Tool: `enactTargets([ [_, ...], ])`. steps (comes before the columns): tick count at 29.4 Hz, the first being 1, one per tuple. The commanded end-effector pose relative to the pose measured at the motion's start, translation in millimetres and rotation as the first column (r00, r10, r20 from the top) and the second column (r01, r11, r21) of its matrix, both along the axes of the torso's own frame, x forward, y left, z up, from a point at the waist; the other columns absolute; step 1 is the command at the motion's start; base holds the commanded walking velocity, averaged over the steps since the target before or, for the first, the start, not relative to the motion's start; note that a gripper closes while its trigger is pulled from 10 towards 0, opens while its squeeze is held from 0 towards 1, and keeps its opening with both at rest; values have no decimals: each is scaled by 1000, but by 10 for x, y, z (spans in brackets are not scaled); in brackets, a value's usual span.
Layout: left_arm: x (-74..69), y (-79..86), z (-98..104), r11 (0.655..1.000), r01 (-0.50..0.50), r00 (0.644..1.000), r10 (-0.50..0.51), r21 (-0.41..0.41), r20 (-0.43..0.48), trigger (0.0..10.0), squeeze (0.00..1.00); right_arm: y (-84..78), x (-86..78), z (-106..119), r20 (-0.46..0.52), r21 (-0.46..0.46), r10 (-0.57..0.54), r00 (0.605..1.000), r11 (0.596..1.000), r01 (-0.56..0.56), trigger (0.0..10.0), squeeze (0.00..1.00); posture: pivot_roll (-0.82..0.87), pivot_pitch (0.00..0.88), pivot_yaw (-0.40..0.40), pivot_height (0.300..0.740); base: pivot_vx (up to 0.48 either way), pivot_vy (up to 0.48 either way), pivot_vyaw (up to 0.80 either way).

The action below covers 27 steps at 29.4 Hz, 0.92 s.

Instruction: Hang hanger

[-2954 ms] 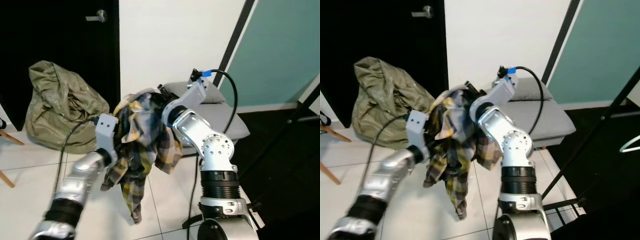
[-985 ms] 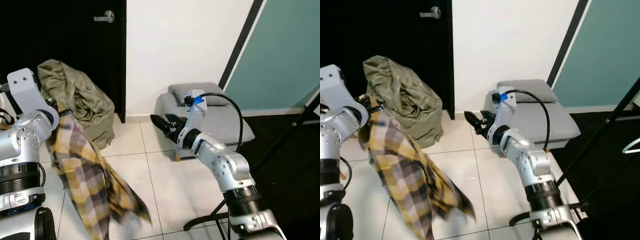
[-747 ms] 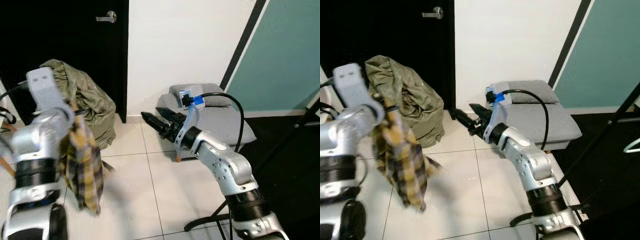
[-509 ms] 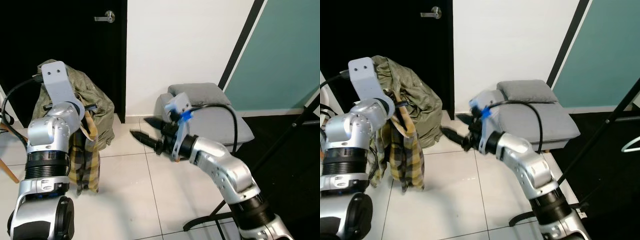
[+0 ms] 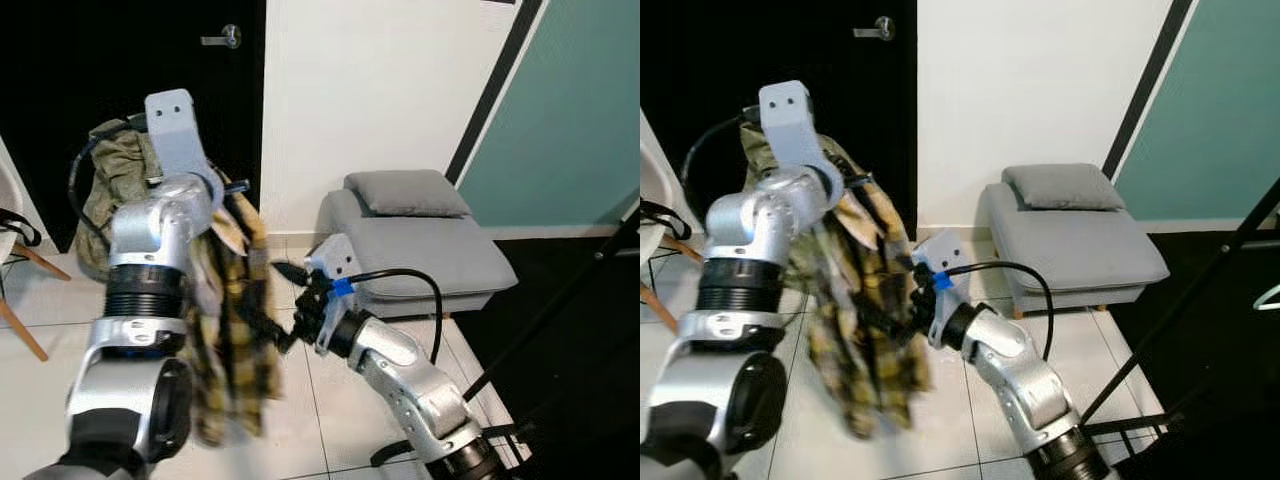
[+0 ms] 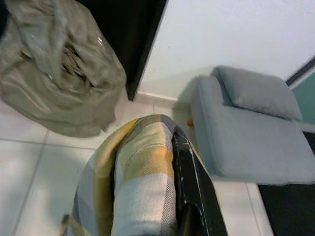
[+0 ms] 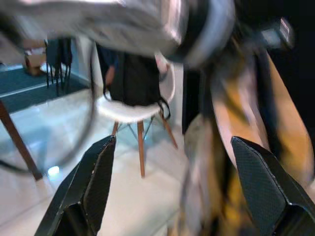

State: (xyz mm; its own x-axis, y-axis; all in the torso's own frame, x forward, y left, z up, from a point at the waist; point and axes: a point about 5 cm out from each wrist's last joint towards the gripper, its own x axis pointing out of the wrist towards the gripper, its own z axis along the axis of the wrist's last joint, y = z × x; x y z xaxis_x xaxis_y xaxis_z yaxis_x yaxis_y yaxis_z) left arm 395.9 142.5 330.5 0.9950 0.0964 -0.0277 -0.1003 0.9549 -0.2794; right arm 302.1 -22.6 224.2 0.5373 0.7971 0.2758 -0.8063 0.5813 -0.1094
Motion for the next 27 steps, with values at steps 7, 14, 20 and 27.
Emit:
enactTargets([
  [7,-18,-37,155,998,-39,999,40,-46,28,0,0,51,-58,129,214,49,-71,974,997,62,10000,1000,77,164,-52,740,0,0,0],
  [14,-7,-42,166,998,-65,998,66,-26,24,0,0,147,-107,59,269,-38,-24,963,999,35,10000,0,75,177,-56,740,0,0,0],
  [20,12,-75,178,994,-95,995,96,-53,10,0,0,230,-158,-50,276,-112,38,960,994,-7,10000,0,68,180,-51,740,0,0,0],
  [27,-15,-246,345,995,-48,998,52,-85,43,0,0,379,55,-256,150,-95,-33,988,994,48,10000,0,67,180,-45,740,0,0,0],
])
